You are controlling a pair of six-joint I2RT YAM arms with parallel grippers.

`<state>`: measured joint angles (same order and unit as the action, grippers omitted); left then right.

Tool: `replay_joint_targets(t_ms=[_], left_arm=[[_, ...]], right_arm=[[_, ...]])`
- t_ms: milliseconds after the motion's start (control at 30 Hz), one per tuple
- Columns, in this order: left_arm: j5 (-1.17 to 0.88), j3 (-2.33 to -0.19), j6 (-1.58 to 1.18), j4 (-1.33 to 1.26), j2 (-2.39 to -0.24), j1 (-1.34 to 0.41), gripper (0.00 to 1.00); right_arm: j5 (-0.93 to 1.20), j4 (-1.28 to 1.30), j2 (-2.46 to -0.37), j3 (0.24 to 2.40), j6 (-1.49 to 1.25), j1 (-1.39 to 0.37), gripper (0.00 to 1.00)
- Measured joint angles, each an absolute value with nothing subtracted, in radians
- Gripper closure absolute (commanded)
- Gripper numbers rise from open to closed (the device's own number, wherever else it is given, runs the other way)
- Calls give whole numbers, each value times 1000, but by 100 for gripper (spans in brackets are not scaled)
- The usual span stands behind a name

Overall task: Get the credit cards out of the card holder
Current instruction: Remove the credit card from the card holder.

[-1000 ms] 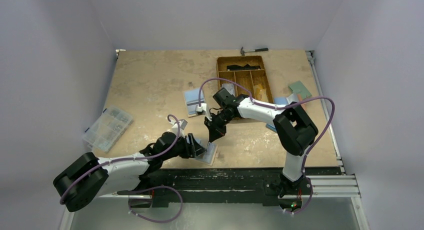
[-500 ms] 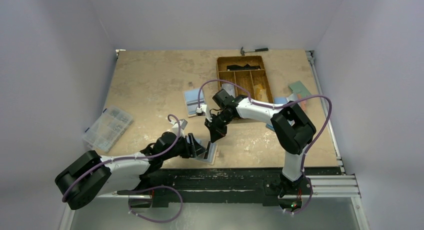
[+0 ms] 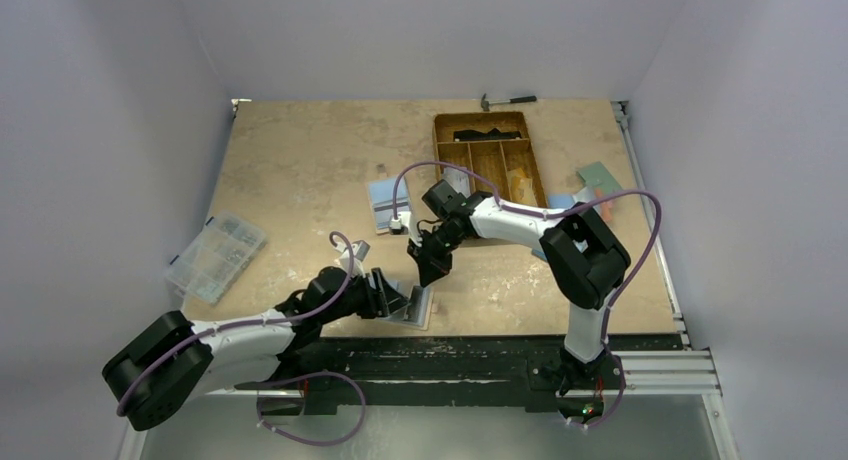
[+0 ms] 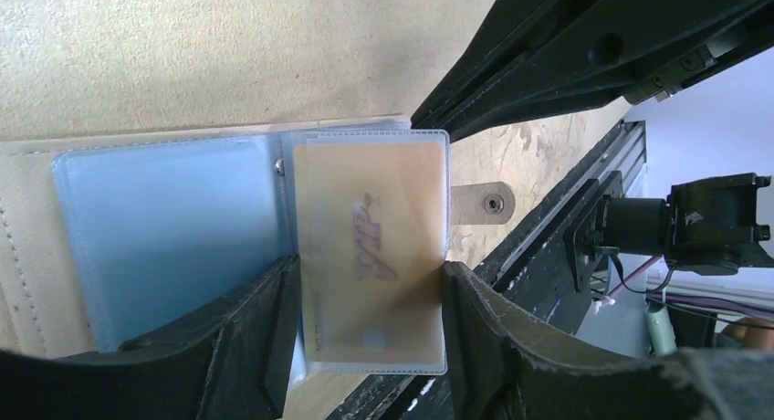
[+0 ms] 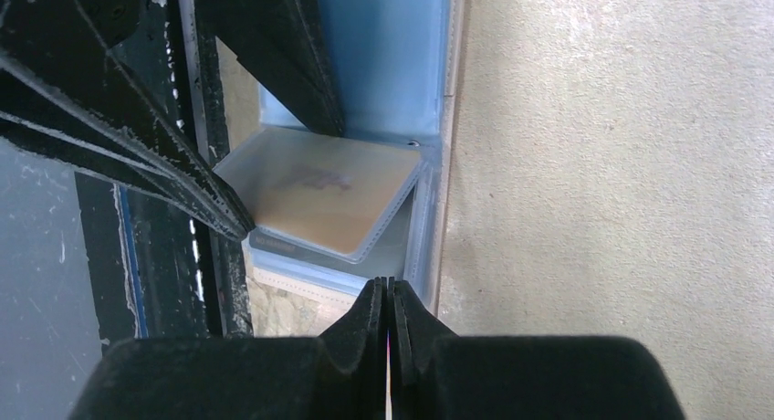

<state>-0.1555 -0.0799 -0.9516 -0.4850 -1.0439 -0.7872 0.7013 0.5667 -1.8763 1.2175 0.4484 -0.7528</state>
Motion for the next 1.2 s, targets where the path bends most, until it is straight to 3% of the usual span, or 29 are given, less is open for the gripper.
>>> replay_joint_targets(t_ms=[467,667,833,967,1100,1200], left_arm=[[-198,-52,-984,-571,-1077,-765,50],[-218,-40,-1007,-636,-1113,-764,22],[-229,-36,-1029,-659,-1101,-763,11],[-219,-38,-1031,-616,-1064,-763,14],[-196,-64,-1029,-533,-1044,-762,31],[-172,-79,-1029,-477,-1037,-760,37]], right_arm=[[759,563,-1863,1219,461,-755,90],[810,511,-1863,1219,388,-761,92],[860,409,-1863,1207,275,-761,92],[882,343,-1877,1185,196,-761,92],[881,312,-1904,1177,148,-767,90],[881,304,-1913,1174,131,-772,89]])
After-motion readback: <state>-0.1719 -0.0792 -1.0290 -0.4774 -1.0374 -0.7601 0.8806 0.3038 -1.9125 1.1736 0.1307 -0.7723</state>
